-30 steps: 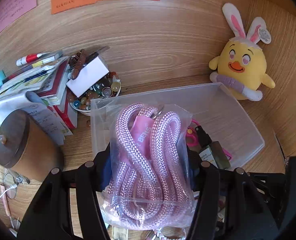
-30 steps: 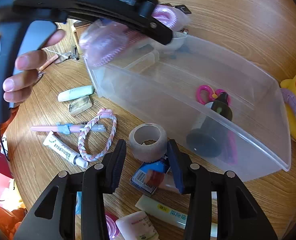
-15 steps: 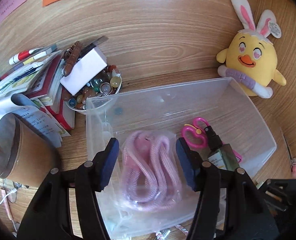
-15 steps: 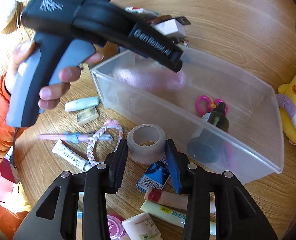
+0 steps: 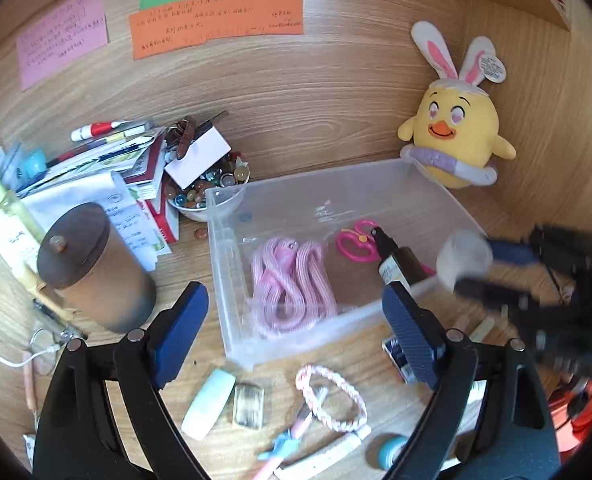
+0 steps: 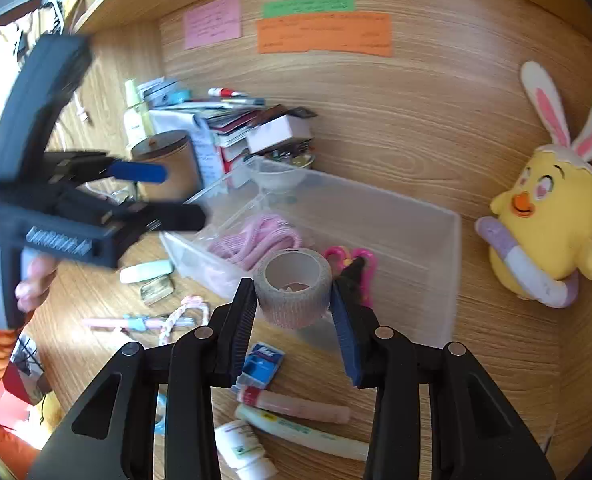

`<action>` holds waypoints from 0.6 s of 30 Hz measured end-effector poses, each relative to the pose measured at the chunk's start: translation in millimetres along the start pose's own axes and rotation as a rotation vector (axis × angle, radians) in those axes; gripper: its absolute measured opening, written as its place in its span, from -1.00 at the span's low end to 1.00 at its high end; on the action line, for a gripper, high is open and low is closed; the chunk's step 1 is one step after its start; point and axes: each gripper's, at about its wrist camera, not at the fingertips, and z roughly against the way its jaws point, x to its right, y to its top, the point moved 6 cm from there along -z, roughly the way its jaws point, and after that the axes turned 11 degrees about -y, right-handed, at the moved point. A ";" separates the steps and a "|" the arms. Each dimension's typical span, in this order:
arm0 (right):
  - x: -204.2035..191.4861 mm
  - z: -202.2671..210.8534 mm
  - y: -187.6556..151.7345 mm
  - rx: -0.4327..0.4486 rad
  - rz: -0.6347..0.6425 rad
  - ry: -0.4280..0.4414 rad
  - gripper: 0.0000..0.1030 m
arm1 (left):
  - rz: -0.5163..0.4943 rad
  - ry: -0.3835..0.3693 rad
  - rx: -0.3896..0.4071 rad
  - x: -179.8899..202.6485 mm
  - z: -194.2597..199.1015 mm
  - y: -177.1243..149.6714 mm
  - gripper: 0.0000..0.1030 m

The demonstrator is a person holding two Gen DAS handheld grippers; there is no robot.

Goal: Organize objects
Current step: 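Grasp the white tape roll with the right tool and drop it into the box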

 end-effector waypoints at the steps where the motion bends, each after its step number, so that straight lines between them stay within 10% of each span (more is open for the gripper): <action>1: 7.8 2.9 3.8 0.003 -0.008 -0.012 -0.32 | -0.009 0.004 0.001 4.4 3.4 -5.8 0.79; 18: 76.3 -34.6 6.1 -0.067 -0.084 -0.105 -0.32 | -0.022 -0.173 -0.171 108.3 -3.5 -118.0 0.84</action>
